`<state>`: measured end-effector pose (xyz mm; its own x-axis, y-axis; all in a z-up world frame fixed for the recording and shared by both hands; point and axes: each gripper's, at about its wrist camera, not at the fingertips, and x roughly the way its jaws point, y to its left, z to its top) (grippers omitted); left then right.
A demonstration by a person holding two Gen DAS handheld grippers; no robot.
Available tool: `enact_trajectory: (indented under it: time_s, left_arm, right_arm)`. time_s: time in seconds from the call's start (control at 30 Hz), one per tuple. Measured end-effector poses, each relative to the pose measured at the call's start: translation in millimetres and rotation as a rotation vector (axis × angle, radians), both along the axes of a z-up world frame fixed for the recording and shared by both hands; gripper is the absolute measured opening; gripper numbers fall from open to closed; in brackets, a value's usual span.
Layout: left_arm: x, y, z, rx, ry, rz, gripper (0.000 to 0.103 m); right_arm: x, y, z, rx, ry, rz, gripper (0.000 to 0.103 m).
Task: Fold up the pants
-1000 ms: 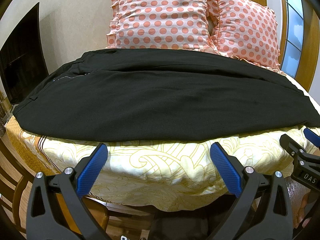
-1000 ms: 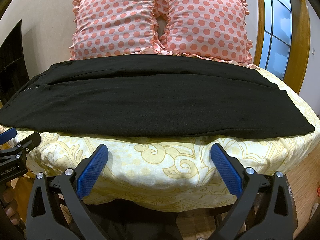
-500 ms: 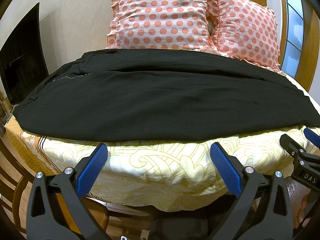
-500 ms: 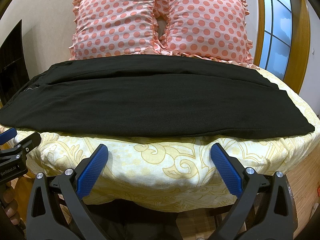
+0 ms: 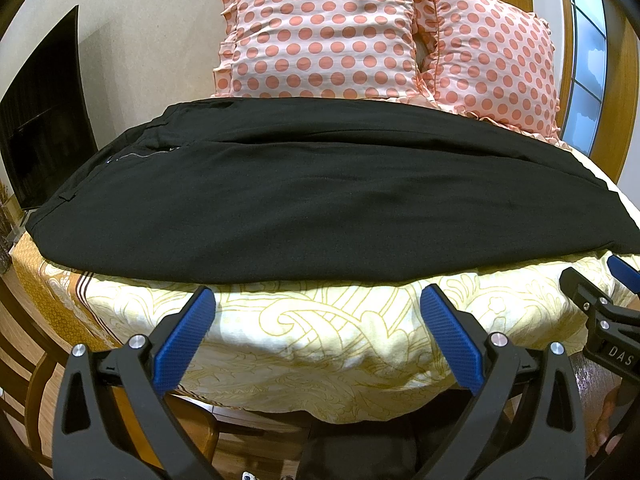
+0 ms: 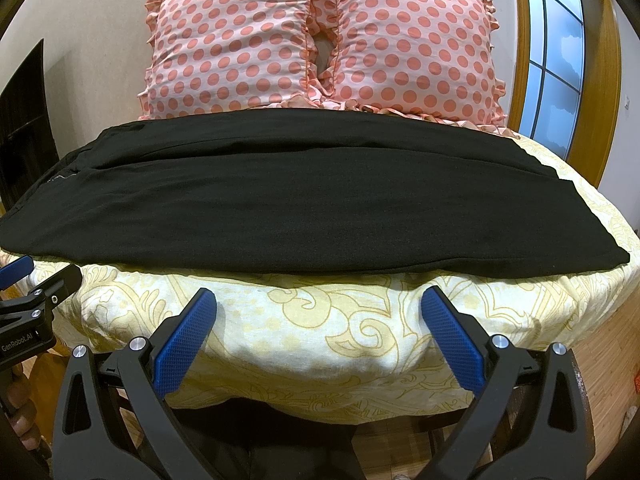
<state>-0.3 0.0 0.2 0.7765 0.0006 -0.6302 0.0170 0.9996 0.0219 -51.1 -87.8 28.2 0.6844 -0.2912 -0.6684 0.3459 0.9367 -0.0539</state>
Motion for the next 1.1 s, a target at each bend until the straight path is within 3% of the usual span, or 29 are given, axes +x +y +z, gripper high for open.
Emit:
enact_trajectory:
  time_s: [0.63, 0.83, 1.1]
  left_arm:
    - [0.1, 0.1, 0.2, 0.0, -0.003, 0.001, 0.101]
    - [-0.1, 3.0, 2.2, 0.002, -0.021, -0.007, 0.101]
    - [-4.3, 0.1, 6.7, 0.038, -0.037, -0.017, 0.101]
  right_arm:
    - [0.3, -0.5, 0.0, 0.001, 0.001, 0.0, 0.102]
    - [-4.3, 0.3, -2.0, -0.015, -0.04, 0.001, 0.102]
    - [-1.5, -10.6, 4.9, 0.004, -0.01, 0.063, 0.102]
